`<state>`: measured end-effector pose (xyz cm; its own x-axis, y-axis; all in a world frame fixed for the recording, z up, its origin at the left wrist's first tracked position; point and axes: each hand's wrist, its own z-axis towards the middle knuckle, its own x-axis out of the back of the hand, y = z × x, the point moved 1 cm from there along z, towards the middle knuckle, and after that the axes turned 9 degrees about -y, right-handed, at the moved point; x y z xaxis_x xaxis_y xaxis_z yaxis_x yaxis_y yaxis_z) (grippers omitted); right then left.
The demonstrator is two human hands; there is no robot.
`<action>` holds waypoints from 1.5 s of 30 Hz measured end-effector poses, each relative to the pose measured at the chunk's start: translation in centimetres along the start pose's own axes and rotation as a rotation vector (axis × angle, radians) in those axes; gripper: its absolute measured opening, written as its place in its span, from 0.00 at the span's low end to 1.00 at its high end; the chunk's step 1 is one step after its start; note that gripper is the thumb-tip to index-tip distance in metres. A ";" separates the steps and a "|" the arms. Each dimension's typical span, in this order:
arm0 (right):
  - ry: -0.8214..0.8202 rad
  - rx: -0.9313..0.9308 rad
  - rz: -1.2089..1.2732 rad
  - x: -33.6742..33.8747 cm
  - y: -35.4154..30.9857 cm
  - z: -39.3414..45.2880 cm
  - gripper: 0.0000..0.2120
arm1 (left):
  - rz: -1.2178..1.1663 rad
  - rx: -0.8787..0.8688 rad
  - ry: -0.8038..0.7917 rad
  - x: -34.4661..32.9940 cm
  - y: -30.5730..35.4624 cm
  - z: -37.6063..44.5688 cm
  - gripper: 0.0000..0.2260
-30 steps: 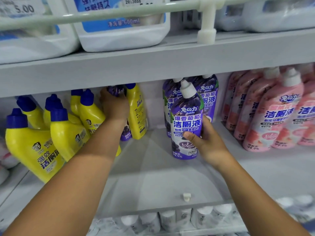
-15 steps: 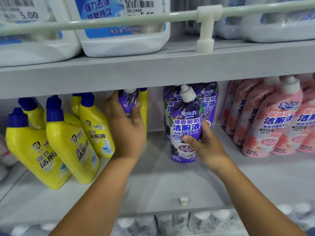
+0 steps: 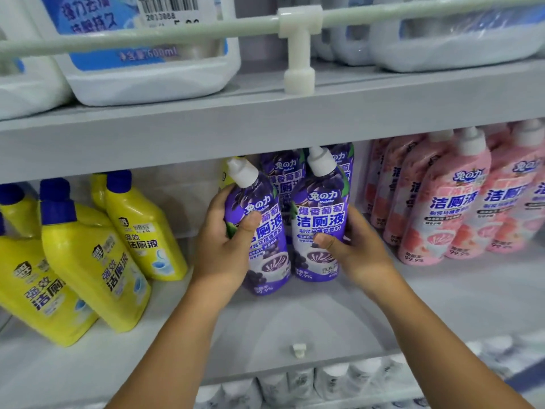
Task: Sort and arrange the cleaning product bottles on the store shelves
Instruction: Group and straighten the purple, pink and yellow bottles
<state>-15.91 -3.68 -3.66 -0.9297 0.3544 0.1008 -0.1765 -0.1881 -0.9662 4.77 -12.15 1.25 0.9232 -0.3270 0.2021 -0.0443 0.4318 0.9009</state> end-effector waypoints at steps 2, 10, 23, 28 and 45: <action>0.054 0.002 0.028 1.3 0.0 0.0 0.27 | -0.023 -0.042 -0.067 -0.6 -0.3 0.8 0.21; 0.087 0.028 -0.013 4.8 0.1 0.9 0.21 | -0.015 -0.010 -0.288 -3.3 -0.6 3.6 0.25; 0.094 -0.026 -0.259 5.6 3.2 2.3 0.21 | 0.201 0.097 -0.064 -5.7 -3.5 0.9 0.18; 0.082 0.010 -0.216 5.3 2.9 2.8 0.22 | 0.196 0.091 -0.082 -5.7 -3.7 1.3 0.18; 0.084 0.053 -0.168 5.2 5.5 2.4 0.22 | 0.902 0.196 0.119 -2.4 -5.2 6.5 0.34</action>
<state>-22.52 -5.08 -7.89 -0.8559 0.4597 0.2369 -0.3455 -0.1674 -0.9234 0.34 -19.05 -1.43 0.5406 0.1566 0.8266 -0.8179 0.3277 0.4729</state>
